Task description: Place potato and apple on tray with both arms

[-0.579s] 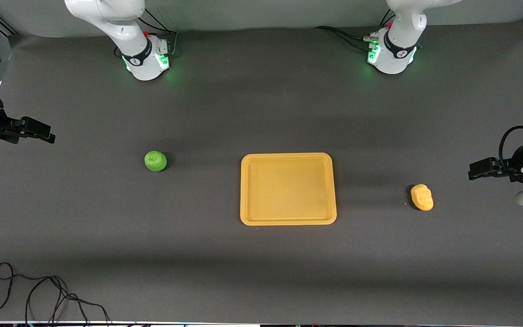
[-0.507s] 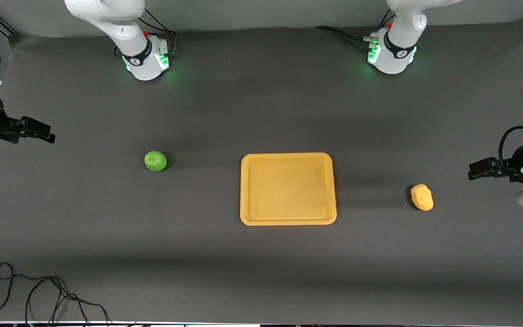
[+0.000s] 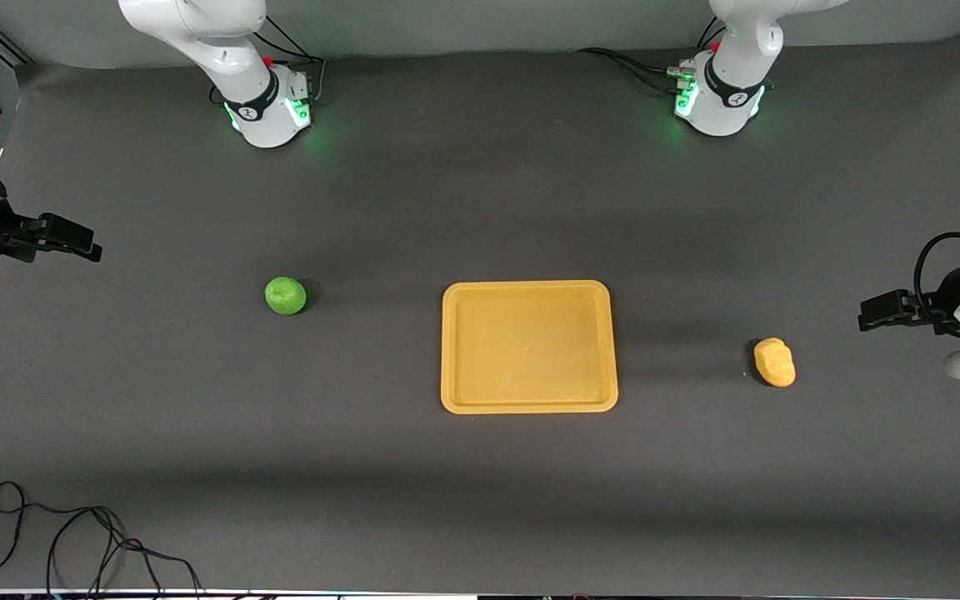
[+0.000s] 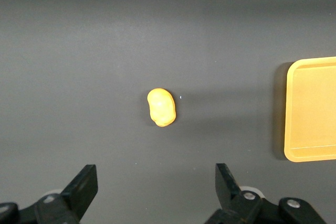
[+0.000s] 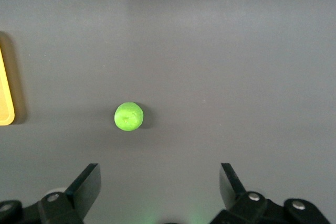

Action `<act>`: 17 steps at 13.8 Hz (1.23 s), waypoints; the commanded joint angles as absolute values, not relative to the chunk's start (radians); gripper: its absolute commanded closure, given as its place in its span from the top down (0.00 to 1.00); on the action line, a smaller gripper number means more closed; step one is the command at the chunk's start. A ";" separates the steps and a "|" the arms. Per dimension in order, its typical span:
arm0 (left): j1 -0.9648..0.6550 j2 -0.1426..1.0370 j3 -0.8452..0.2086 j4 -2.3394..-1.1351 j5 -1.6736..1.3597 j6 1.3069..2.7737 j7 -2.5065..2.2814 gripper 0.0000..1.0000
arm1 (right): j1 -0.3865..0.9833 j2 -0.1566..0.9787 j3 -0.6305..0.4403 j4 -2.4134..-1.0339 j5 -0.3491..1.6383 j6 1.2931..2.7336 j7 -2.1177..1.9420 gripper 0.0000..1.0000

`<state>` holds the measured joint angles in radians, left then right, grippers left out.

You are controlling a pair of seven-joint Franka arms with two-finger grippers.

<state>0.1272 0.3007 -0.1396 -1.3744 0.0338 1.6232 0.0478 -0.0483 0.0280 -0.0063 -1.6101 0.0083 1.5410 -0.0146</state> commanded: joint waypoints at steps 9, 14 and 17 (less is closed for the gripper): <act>0.104 0.314 -0.133 -1.342 0.043 1.611 0.031 1.00 | -0.060 0.026 0.003 -1.611 0.009 1.529 -0.021 1.00; 0.112 0.284 -0.133 -1.448 0.048 1.719 0.032 1.00 | -0.064 0.031 0.003 -1.601 0.011 1.532 -0.020 1.00; 0.117 0.276 -0.130 -1.632 0.051 1.874 0.032 1.00 | -0.060 0.034 0.003 -1.603 0.008 1.535 -0.020 1.00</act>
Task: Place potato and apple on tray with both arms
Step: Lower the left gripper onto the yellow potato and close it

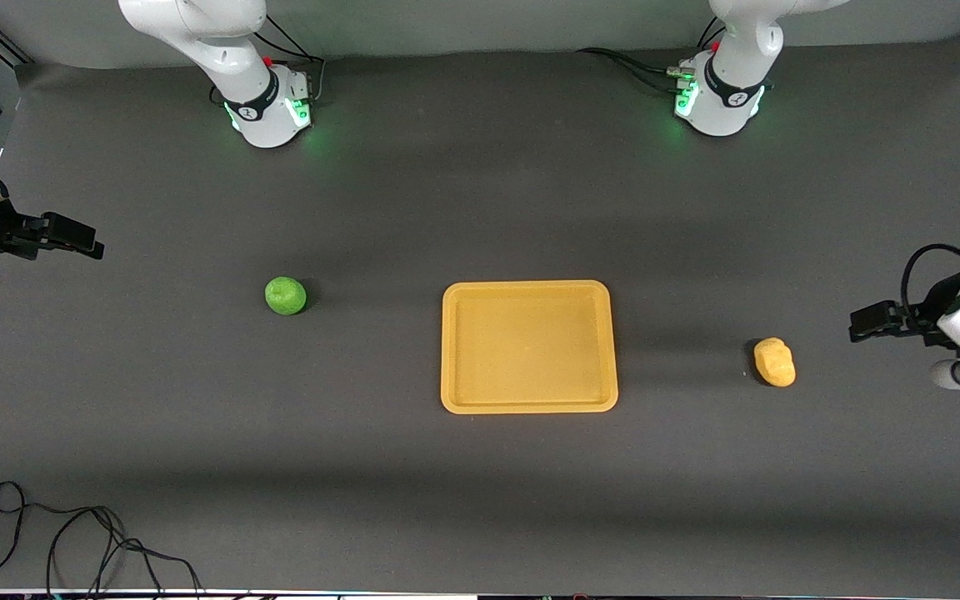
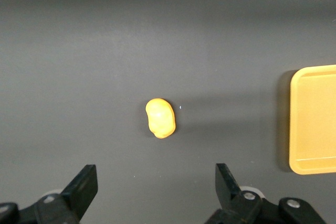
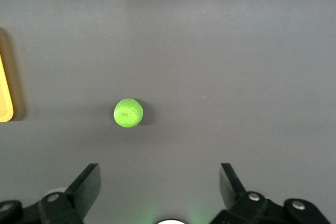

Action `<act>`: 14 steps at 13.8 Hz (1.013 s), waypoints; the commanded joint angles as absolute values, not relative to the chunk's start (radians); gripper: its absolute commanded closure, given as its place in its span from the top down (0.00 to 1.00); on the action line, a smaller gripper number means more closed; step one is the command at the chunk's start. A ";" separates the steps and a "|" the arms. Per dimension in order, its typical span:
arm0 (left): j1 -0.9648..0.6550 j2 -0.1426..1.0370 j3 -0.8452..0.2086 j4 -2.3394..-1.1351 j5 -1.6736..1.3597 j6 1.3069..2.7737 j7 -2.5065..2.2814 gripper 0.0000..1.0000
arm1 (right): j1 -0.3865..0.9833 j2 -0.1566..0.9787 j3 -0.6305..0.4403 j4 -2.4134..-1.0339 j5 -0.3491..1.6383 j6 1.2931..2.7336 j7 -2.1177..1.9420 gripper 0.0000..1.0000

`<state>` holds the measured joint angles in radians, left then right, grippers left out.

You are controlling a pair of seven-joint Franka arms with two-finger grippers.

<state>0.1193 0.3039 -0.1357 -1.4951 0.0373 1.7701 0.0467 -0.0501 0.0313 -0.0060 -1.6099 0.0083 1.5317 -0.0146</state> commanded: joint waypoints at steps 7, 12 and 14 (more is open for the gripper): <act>0.130 0.336 -0.124 -1.983 0.052 2.362 0.044 1.00 | -0.058 0.041 0.003 -1.611 0.008 1.554 -0.021 1.00; 0.150 0.429 -0.123 -2.014 0.051 2.433 0.034 0.99 | -0.060 0.046 0.003 -1.608 0.012 1.552 -0.020 1.00; 0.178 0.463 -0.123 -2.016 0.051 2.473 0.037 0.96 | -0.058 0.046 0.003 -1.608 0.011 1.552 -0.018 1.00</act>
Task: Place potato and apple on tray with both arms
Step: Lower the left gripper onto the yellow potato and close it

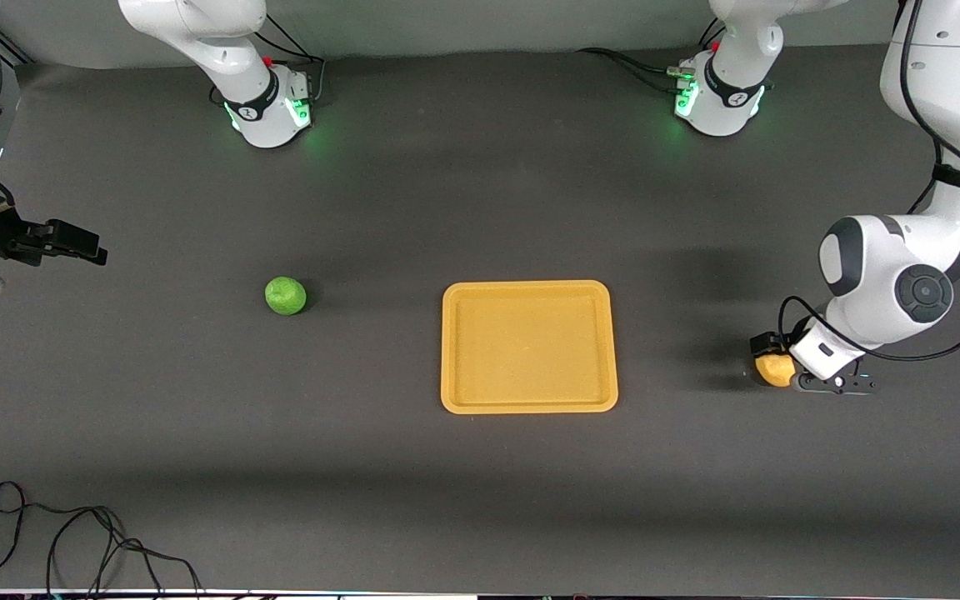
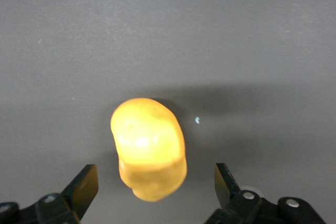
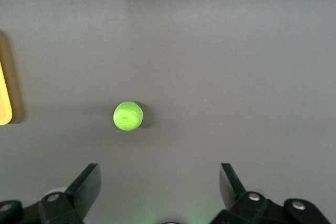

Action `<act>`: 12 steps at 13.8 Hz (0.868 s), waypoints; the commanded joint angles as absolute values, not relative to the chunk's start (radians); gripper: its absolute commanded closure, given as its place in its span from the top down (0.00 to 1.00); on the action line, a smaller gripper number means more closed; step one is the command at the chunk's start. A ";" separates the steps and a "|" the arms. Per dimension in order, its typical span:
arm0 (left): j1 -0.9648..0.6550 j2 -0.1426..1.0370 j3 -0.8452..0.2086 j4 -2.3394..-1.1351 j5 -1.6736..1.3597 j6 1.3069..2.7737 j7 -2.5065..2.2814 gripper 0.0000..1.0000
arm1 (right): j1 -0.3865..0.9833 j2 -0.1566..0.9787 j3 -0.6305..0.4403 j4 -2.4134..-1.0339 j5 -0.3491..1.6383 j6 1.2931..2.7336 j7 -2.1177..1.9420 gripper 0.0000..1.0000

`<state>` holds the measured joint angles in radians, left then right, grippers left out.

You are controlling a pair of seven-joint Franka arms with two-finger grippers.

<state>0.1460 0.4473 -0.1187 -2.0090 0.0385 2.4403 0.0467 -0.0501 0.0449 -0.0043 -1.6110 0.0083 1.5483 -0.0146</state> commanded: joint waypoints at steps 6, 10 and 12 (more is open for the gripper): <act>0.179 0.515 -0.126 -2.016 0.034 2.494 0.032 0.77 | -0.060 0.049 0.003 -1.606 0.011 1.552 -0.020 1.00; 0.184 0.486 -0.129 -2.008 0.032 2.473 0.029 0.27 | -0.057 0.051 0.005 -1.603 0.011 1.554 -0.020 1.00; 0.169 0.440 -0.135 -1.984 0.034 2.450 -0.036 0.22 | -0.058 0.054 0.005 -1.601 0.012 1.552 -0.028 1.00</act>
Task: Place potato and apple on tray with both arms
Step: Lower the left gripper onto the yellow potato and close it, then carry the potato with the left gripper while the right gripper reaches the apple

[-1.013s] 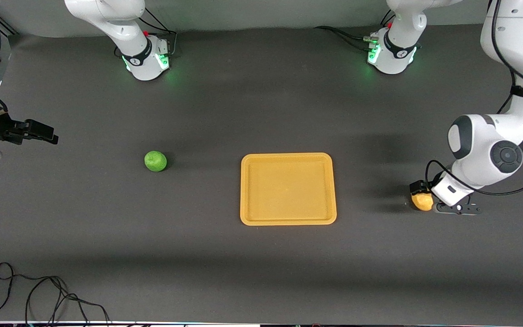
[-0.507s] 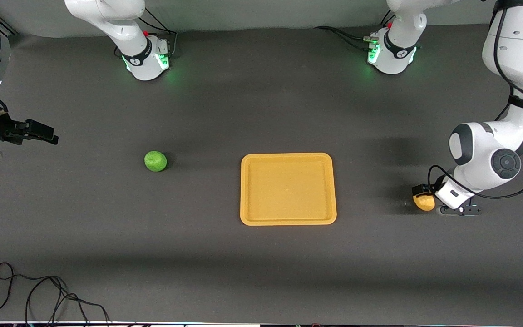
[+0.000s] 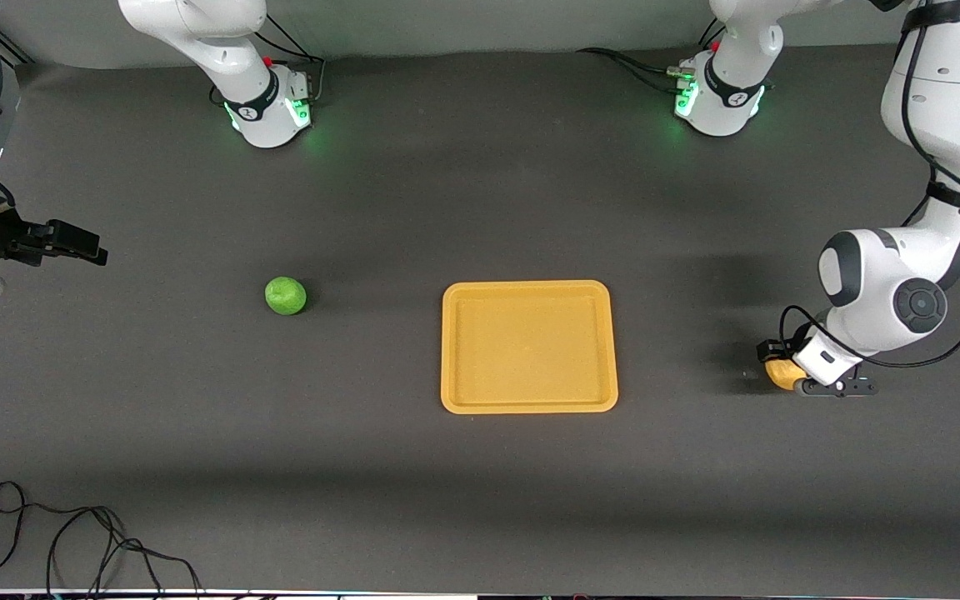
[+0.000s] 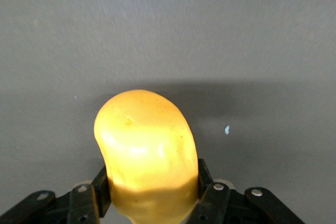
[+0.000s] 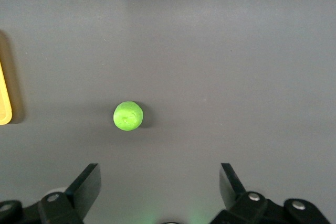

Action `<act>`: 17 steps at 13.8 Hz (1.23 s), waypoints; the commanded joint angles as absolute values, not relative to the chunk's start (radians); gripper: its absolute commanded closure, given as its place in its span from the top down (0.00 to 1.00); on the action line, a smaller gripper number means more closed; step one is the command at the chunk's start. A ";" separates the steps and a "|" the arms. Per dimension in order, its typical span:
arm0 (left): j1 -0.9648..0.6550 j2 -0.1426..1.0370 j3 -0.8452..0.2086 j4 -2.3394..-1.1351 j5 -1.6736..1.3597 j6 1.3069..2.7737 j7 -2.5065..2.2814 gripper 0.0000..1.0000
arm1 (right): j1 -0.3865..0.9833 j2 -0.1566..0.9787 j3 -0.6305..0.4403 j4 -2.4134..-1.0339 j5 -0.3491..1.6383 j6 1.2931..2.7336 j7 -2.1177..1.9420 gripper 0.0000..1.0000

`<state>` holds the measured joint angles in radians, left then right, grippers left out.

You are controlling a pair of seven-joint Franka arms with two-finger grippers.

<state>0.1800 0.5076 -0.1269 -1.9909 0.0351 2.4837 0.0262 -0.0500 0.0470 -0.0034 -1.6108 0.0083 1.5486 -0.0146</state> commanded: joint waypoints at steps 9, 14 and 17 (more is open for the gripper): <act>-0.138 0.445 -0.213 -1.683 0.014 2.131 -0.403 0.19 | 0.041 -0.027 0.009 -1.686 0.014 1.552 0.015 1.00; -0.277 0.609 -0.230 -1.634 0.001 2.189 -0.405 0.18 | 0.188 -0.170 0.009 -1.895 0.021 1.669 0.219 1.00; -0.342 0.701 -0.227 -1.620 -0.003 2.324 -0.422 0.20 | 0.213 -0.264 0.009 -2.051 0.020 1.761 0.232 1.00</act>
